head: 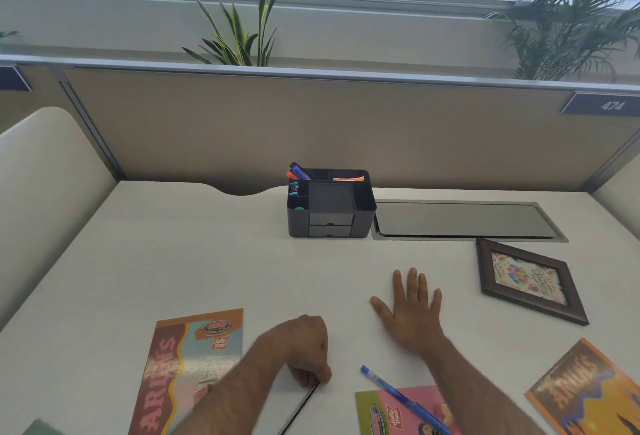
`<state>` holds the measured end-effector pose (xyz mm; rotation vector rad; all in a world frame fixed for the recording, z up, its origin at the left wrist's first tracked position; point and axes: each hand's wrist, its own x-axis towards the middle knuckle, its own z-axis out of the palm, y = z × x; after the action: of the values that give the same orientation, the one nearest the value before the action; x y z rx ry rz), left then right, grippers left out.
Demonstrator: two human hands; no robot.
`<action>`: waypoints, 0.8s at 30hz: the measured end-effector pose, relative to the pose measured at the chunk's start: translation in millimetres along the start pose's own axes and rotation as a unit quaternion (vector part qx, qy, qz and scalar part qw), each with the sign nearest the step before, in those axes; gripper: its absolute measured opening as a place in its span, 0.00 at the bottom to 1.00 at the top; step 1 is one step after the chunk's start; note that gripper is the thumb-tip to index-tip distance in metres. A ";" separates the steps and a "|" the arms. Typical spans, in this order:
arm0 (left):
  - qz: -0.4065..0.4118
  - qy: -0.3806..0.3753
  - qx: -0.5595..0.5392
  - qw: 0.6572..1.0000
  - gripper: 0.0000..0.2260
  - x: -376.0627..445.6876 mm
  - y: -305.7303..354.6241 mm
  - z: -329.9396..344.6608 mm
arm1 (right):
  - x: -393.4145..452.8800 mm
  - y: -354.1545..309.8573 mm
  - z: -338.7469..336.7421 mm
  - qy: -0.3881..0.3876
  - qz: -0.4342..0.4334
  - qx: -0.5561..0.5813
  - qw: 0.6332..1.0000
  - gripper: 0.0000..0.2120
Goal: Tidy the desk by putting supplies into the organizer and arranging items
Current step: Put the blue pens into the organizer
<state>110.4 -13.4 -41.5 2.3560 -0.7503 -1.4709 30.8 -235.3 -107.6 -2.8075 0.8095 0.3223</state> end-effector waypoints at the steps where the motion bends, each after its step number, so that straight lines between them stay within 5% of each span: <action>1: -0.001 0.022 -0.045 0.999 0.09 0.1 -1.3 -2.1 | 0.7 0.4 -0.4 0.002 0.000 0.011 1.000 0.40; 5: 0.023 0.116 -0.315 0.942 0.08 0.4 -1.2 -17.5 | -8.5 -3.2 1.6 0.092 -0.068 0.172 0.978 0.34; 10: 0.013 0.191 -0.605 0.773 0.07 5.7 16.4 -33.1 | -33.9 -33.1 -7.8 0.224 -0.291 0.247 0.896 0.34; 13: 0.024 0.194 -0.680 0.707 0.07 8.6 25.4 -33.9 | -42.3 -52.8 -28.2 0.260 -0.350 0.274 0.857 0.25; 18: 0.067 0.172 -0.761 0.622 0.08 12.4 36.9 -26.3 | -41.7 -64.5 -63.6 0.298 -0.293 0.404 0.814 0.08; 24: 0.087 0.166 -0.803 0.565 0.11 15.1 55.4 -25.7 | -32.1 -66.4 -85.7 0.234 -0.201 0.566 0.764 0.06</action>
<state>122.8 -69.0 -15.0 0.8846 0.4526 -0.7429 53.4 -185.7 -8.5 -1.7584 0.2429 -0.7381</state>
